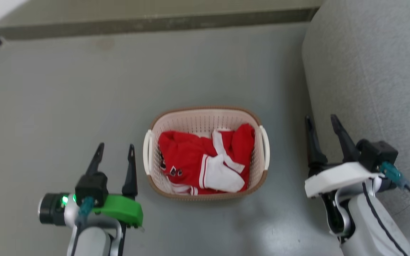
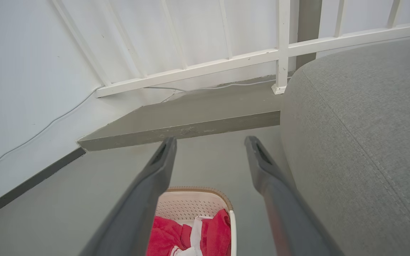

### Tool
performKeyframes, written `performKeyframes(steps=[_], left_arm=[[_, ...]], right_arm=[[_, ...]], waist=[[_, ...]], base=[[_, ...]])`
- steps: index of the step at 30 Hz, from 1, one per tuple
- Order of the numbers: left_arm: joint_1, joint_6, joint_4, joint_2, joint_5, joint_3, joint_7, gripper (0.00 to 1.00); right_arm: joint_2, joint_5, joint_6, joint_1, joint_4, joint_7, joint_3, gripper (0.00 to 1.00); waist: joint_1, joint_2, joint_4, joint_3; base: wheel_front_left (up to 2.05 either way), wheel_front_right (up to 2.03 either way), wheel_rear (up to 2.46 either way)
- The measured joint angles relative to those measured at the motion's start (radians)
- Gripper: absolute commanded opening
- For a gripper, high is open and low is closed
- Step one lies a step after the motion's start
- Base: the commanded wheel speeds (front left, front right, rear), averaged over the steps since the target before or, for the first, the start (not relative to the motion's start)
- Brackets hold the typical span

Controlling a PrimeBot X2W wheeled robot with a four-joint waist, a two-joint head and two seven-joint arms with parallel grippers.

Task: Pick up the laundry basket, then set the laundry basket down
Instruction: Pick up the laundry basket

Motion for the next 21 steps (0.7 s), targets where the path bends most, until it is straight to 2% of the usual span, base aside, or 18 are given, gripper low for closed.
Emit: performKeyframes(steps=[13, 21], left_arm=[[-0.18, -0.033, 0.154, -0.005, -0.031, 0.009, 0.024, 1.0], [-0.297, -0.053, 0.233, -0.012, -0.054, -0.01, 0.055, 1.0]], right_arm=[[-0.003, 0.028, 0.021, -0.17, 0.167, 0.001, -0.016, 1.0], [-0.006, 0.047, 0.021, -0.271, 0.253, 0.017, -0.02, 1.0]], waist=[[0.0, 0.0, 0.007, 0.178], [0.0001, 0.0, 0.016, 0.281]], base=[[0.0, 0.0, 0.0], [0.0, 0.0, 0.0]])
